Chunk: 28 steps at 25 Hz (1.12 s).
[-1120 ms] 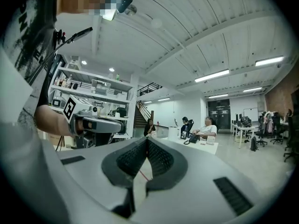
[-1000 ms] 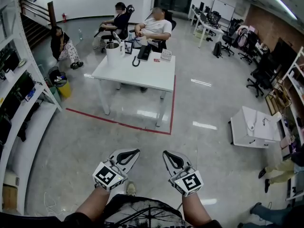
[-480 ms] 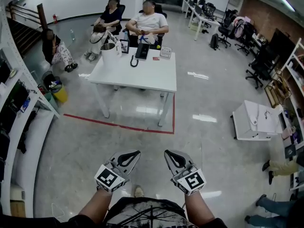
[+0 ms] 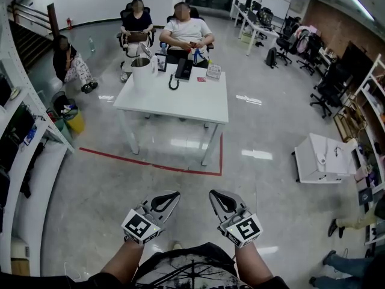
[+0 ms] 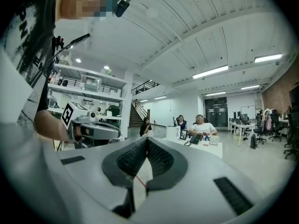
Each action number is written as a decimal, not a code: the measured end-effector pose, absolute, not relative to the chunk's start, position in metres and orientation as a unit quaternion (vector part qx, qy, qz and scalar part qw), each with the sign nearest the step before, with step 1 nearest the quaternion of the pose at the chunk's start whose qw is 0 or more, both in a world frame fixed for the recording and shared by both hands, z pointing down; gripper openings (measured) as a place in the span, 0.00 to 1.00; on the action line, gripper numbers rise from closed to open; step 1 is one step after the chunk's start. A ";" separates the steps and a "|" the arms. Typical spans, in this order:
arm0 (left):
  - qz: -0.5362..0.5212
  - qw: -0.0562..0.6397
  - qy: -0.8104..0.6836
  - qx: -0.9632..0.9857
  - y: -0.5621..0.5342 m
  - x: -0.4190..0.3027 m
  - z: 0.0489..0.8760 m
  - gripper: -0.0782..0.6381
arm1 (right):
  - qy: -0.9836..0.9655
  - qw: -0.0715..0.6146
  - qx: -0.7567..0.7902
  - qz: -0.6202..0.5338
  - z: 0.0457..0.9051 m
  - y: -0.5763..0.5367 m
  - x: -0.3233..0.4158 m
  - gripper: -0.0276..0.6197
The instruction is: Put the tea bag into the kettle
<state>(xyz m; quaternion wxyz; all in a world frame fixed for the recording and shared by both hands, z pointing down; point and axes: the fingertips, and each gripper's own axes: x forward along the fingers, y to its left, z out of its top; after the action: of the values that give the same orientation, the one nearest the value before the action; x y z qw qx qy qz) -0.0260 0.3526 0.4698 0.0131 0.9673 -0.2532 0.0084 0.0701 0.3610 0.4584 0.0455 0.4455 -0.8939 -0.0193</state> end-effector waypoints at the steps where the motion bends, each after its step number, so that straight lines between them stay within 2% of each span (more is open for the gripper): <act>1: 0.007 0.013 -0.253 0.967 0.352 -0.028 0.470 0.12 | -0.894 0.046 0.445 -0.020 0.458 0.359 0.068 0.06; 16: 0.003 0.008 -0.265 0.964 0.331 -0.041 0.467 0.12 | -0.900 0.043 0.433 -0.031 0.453 0.331 0.057 0.06; 28: 0.013 0.004 -0.283 0.959 0.261 -0.019 0.469 0.12 | -0.910 0.028 0.413 -0.026 0.458 0.253 0.077 0.06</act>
<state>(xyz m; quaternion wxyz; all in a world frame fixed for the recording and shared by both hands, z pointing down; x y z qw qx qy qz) -0.0194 0.2613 0.4693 0.0045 0.9591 -0.2826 0.0134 0.0769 0.2534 0.4583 0.0284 0.4128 -0.9100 -0.0262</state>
